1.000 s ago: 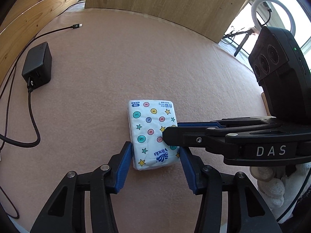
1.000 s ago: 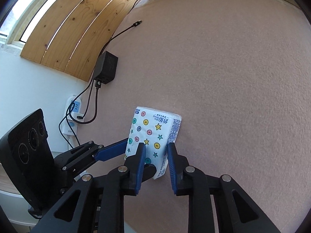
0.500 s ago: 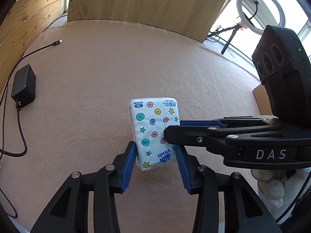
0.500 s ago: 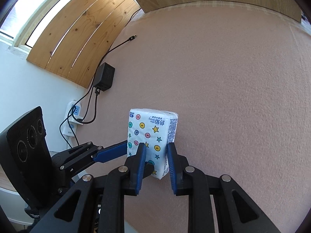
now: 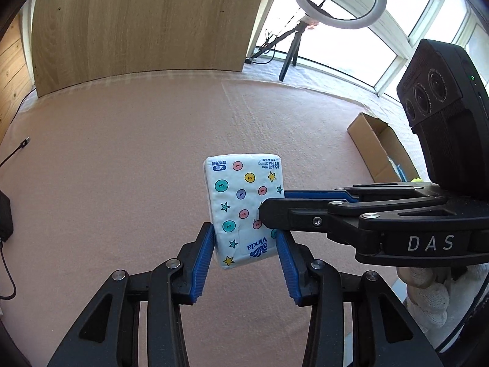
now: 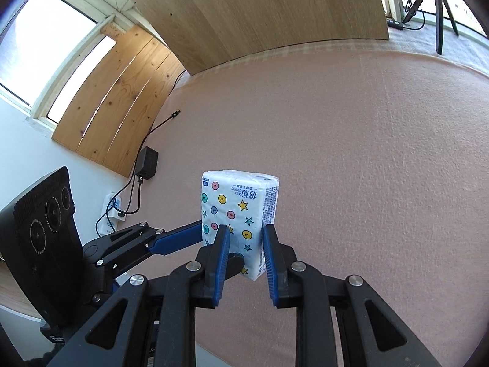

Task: Organize objects
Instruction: 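Carry the tissue pack with the right tool over the box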

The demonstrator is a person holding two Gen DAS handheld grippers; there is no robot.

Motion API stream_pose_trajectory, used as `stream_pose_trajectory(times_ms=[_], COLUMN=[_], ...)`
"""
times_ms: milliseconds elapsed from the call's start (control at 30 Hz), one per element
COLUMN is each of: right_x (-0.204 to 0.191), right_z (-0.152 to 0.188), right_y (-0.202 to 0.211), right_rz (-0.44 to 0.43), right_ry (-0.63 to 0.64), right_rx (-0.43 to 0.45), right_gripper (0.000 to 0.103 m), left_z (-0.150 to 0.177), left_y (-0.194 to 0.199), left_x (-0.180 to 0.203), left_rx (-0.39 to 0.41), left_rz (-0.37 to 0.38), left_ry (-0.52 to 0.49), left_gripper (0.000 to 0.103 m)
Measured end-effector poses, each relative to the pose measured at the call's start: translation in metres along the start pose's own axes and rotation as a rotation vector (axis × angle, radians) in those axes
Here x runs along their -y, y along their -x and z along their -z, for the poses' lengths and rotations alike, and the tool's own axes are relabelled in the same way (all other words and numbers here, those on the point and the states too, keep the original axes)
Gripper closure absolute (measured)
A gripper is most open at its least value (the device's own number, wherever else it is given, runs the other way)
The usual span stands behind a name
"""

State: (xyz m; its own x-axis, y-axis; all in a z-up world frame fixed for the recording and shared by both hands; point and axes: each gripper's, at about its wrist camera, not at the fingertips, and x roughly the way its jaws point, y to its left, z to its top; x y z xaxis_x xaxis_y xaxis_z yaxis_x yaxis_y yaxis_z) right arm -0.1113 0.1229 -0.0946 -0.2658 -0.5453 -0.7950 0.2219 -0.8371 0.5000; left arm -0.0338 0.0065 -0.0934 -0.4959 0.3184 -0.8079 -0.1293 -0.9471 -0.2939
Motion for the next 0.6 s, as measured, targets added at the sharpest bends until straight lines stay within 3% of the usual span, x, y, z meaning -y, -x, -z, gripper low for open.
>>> stream_pose_trajectory(times_ms=[600], right_x=[0.125], right_z=[0.029], right_y=[0.141], right_rz=[0.136], right_ry=[-0.15], right_rx=[0.232], right_gripper=[0.082], left_z=[-0.071], left_y=[-0.061], left_x=[0.186], left_rx=[0.004], left_rz=[0.142], left_ry=[-0.257], left_gripper=[0.058])
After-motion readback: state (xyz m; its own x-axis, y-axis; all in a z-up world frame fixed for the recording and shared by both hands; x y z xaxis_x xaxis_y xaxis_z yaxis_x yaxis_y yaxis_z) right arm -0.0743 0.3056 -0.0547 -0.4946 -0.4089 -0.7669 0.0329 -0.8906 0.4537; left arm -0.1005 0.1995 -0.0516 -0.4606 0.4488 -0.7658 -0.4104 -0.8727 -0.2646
